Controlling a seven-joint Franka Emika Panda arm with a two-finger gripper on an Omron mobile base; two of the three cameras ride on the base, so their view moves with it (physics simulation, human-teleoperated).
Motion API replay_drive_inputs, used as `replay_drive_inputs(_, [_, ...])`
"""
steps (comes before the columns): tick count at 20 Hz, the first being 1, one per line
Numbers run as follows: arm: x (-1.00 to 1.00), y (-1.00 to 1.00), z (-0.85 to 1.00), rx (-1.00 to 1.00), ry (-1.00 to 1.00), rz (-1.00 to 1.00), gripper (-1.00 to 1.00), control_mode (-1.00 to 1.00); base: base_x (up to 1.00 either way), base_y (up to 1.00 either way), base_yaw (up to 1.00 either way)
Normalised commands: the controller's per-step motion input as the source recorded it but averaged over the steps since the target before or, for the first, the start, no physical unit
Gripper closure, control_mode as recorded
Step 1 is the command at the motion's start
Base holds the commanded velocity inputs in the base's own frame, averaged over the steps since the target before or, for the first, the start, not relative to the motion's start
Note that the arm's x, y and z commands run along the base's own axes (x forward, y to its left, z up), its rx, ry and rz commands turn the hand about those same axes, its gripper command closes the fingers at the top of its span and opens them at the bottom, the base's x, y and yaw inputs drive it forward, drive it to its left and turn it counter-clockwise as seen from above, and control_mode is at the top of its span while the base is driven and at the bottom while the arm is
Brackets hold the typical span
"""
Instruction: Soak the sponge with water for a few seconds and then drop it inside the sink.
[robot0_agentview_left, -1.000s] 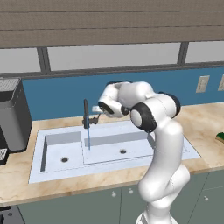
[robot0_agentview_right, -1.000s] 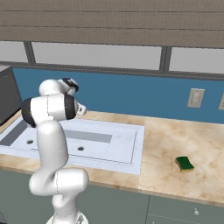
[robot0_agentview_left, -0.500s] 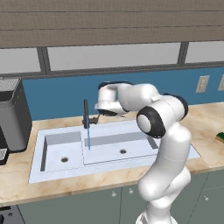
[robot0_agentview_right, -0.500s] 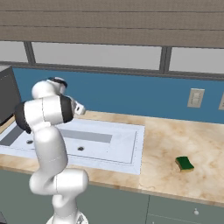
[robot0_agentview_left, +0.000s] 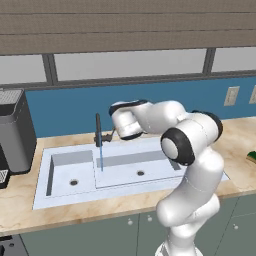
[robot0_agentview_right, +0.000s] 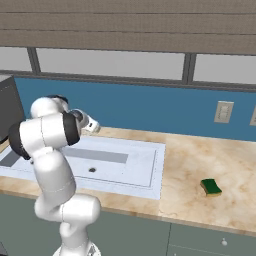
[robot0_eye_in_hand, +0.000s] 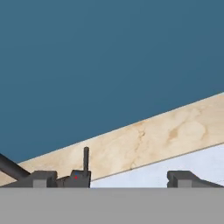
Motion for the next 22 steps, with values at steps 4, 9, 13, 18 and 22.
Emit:
replay_drive_inputs(4, [-0.35,0.00,0.28,0.00,0.18,0.00,-1.00,-1.00,0.00,0.00,0.00])
replay_drive_inputs(9, [-0.33,-0.01,0.48,0.00,0.18,0.00,-1.00,-1.00,0.00,0.00,0.00])
replay_drive_inputs(13, [-0.19,-0.10,0.66,0.00,0.13,0.00,-1.00,-1.00,0.00,0.00,0.00])
replay_drive_inputs(18, [-0.09,-0.03,0.72,0.00,0.13,0.00,-1.00,-1.00,0.00,0.00,0.00])
replay_drive_inputs(22, [0.00,-0.21,0.63,0.00,0.21,0.00,-1.00,-1.00,0.00,0.00,0.00])
